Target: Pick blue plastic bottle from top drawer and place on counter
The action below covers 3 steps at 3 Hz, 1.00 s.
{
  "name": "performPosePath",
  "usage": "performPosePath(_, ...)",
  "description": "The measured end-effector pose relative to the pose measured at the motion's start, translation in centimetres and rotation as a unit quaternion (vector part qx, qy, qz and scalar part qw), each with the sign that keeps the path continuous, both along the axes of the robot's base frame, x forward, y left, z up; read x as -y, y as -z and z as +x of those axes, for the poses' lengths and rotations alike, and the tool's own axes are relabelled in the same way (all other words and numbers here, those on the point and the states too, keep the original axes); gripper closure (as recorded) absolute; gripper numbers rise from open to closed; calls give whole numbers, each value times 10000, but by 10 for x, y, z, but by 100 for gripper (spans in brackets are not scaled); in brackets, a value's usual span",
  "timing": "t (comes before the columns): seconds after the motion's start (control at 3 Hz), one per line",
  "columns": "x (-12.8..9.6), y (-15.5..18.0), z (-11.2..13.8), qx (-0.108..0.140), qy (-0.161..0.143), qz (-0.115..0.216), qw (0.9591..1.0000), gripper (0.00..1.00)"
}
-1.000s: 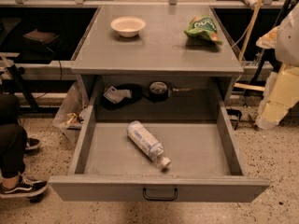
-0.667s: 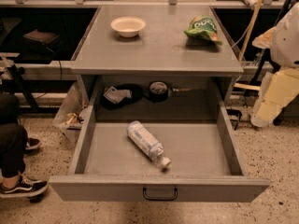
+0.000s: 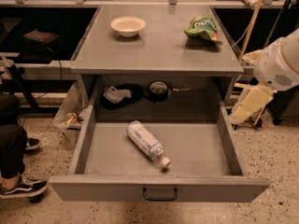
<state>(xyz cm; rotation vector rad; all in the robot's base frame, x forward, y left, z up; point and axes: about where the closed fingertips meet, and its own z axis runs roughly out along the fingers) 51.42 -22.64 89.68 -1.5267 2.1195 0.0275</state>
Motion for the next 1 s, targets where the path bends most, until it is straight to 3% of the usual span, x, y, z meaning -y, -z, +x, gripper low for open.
performPosePath(0.33,-11,26,31,351,272,225,9988,0)
performPosePath(0.67,-12,18,47,695,404,305,9963,0)
performPosePath(1.0,-12,18,47,697,404,304,9963,0)
